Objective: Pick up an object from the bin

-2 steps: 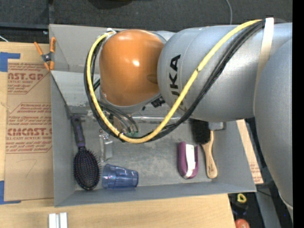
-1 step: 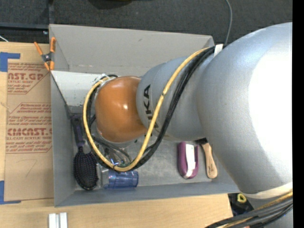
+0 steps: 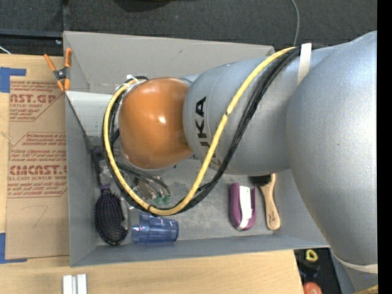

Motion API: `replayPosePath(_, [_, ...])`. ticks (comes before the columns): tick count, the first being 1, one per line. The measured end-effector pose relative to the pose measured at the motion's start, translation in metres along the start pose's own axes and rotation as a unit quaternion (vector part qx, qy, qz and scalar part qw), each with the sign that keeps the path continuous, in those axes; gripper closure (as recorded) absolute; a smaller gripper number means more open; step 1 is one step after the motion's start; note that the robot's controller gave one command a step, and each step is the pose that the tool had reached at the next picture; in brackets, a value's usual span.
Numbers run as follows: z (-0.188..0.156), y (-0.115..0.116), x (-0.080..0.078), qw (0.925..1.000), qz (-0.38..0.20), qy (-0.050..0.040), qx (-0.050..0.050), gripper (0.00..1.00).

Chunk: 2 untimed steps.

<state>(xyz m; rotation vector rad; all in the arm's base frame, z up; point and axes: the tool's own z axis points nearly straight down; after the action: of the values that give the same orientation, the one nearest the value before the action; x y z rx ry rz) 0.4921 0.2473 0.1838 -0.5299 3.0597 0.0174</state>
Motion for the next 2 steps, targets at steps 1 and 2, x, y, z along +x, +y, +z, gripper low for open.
replayPosePath(1, [0.111, -0.009, 0.006, 0.9958, -0.090, 0.0103, -0.002, 0.00])
replayPosePath(2, [0.051, -0.007, 0.017, 0.9796, -0.201, -0.0026, -0.001, 0.00])
